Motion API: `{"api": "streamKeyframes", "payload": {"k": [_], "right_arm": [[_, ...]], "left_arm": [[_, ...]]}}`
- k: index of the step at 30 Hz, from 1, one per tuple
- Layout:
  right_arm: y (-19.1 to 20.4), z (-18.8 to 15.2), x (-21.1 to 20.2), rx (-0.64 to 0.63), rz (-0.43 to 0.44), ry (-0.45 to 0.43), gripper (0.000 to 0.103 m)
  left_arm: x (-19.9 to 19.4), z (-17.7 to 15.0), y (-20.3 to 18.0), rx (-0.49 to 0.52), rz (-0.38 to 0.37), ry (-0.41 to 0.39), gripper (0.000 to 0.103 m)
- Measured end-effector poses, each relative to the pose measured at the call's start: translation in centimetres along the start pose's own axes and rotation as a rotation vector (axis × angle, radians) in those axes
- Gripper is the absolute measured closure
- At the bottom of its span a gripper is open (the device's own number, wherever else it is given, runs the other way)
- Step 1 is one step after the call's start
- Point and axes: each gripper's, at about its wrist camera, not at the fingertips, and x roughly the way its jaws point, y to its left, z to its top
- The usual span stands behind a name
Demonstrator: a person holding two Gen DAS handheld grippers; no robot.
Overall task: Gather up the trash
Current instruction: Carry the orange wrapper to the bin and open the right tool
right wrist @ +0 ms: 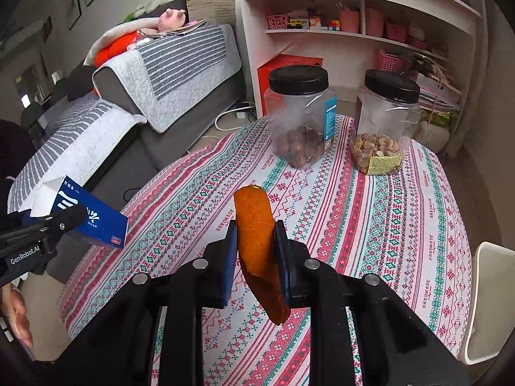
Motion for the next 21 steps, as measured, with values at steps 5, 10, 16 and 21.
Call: {"api": "streamKeyframes", "payload": {"k": [5,10,16,21], "right_arm": [[-0.7,0.2,-1.4,0.005,-0.016,-0.036,0.082],[-2.1,0.4,-2.7,0.018,-0.035,-0.06,0.082],[-3.7,0.5,-3.9,0.041,-0.057,-0.079,0.082],[-4.9,0.6,-4.8,0.06,-0.074,-0.093,0.082]], "left_arm": [[-0.5,0.3,-1.1,0.003,-0.011,-0.023,0.047],[-0.8,0.5,-2.4,0.006,-0.031,-0.038,0.047],[-1.2,0.6,-4.2,0.021,-0.056,-0.056,0.047],[-1.5,0.7,-5.4,0.022,-0.075,-0.067,0.047]]}}
